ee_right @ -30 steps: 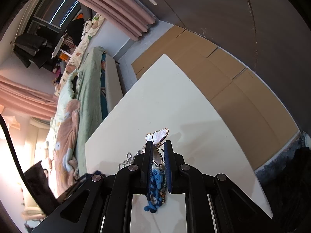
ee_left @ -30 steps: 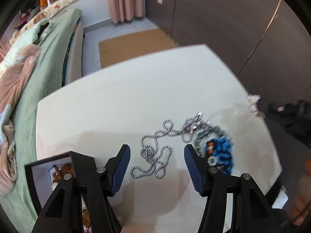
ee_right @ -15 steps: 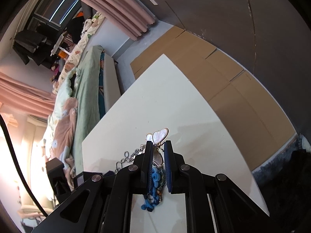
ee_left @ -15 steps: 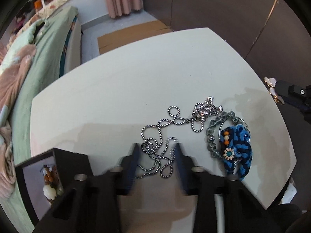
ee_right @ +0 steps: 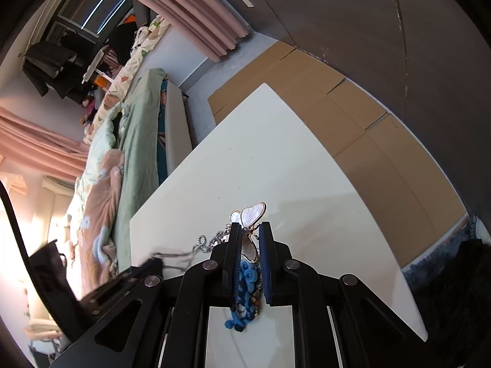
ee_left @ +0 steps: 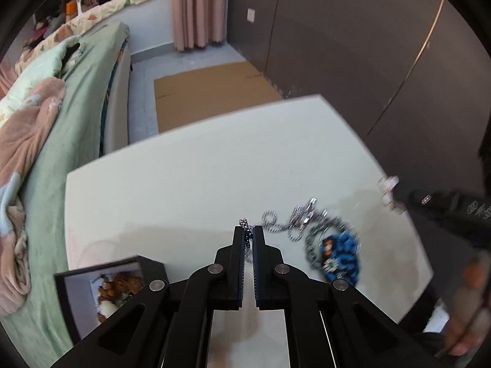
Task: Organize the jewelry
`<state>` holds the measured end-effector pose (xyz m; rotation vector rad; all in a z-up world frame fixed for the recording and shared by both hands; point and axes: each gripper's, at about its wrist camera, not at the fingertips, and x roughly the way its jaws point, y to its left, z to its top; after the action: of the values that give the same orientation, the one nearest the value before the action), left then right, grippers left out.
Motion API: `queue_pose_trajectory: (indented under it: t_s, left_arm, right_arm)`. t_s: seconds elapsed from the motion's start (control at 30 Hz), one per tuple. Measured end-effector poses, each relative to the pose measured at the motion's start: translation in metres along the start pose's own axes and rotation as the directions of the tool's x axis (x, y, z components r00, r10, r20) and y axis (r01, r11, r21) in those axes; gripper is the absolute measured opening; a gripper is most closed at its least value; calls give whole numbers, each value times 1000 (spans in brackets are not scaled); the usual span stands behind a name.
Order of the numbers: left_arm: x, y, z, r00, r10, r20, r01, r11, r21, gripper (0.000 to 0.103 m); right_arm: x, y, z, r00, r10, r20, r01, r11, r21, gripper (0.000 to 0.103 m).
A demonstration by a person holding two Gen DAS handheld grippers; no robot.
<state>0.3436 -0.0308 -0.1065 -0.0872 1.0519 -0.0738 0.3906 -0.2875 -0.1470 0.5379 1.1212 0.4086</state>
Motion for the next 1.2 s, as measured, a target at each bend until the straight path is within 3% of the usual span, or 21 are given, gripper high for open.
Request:
queue_pose_trajectory:
  t_s: [0.4, 0.83, 0.97, 1.2]
  left_arm:
    - [-93, -9, 34, 977, -31, 212, 28, 999, 18, 4]
    - [-179, 3, 44, 922, -33, 387, 22, 999, 33, 4]
    - [-199, 18, 42, 907, -6, 420, 1, 1000, 13, 4]
    - [-216, 43, 34, 898, 5, 440, 8, 1000, -27, 4]
  right_arm:
    - [1, 13, -7, 999, 35, -10, -35, 999, -32, 13]
    - [-1, 26, -14, 998, 70, -9, -70, 996, -61, 13]
    - [3, 32, -16, 997, 70, -17, -72, 995, -74, 13]
    - [4, 42, -21, 998, 68, -18, -70, 993, -97, 13]
